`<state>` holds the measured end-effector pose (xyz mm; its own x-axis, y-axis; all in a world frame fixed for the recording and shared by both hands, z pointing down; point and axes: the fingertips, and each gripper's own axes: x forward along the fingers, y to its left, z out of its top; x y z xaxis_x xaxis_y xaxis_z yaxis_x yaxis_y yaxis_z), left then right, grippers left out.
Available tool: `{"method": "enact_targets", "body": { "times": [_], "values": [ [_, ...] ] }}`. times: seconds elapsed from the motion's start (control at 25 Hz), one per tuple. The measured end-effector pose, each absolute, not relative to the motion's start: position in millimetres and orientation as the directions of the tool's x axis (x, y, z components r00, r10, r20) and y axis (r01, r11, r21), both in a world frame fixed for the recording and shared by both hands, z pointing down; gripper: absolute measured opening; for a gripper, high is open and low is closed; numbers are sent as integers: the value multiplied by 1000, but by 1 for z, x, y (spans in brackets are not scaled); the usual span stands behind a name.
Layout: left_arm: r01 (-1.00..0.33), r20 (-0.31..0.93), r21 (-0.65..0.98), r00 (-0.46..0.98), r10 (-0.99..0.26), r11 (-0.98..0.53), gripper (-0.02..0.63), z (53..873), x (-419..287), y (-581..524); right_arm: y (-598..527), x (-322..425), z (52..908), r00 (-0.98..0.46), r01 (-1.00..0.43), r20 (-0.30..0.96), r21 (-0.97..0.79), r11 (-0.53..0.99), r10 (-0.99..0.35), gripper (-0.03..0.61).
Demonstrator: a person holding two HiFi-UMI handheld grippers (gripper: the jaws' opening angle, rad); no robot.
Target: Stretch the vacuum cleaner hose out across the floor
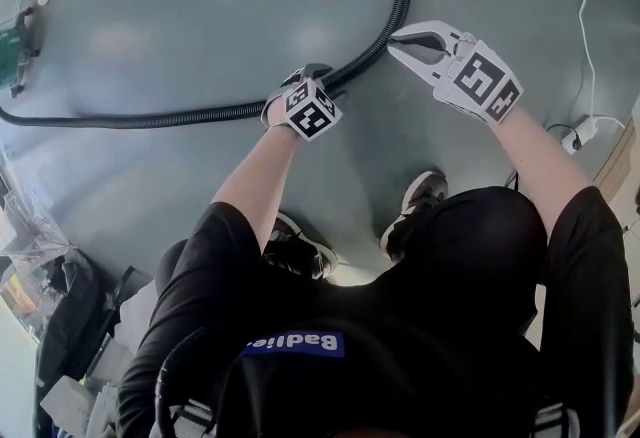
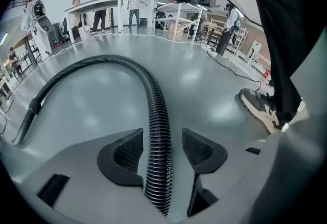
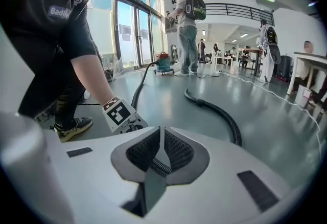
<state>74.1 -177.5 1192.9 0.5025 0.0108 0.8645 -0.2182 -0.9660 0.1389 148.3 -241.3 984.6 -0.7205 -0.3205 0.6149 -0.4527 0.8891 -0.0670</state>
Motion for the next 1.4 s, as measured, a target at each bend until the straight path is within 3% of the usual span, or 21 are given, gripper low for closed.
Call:
{"method": "enact_targets", "body": {
  "times": [0.32,0.48,0.6,0.72,0.88,1.04,1.24,1.4],
  "values": [
    [-152,934,100,355,40,-983,230,1243,57,-167,-225,171,996,-628,-458,716,-23,888,-305,99],
    [-84,938,161,325,126,-983,191,1229,45,-158,-220,184,1004,-555,-439,765,65,896,-327,108],
    [-24,909,223,367,199,-975,190,1186,42,-157,-224,189,1011,-483,-342,810,176,923,-333,154],
    [20,874,254,423,239,-967,191,1121,39,-166,-228,192,1025,-400,-187,862,257,948,-312,263],
    [66,823,280,497,275,-958,192,1042,23,-160,-244,196,1033,-295,-36,886,363,931,-357,326],
    [121,767,318,550,330,-940,195,975,-10,-151,-291,169,994,-280,22,840,490,872,-465,328],
    [206,653,350,645,396,-914,199,911,-49,-135,-286,114,989,-255,267,904,407,874,-343,342],
    [272,566,364,695,443,-891,202,889,-70,-121,-279,86,983,-239,284,915,386,878,-325,341]
  ]
}}
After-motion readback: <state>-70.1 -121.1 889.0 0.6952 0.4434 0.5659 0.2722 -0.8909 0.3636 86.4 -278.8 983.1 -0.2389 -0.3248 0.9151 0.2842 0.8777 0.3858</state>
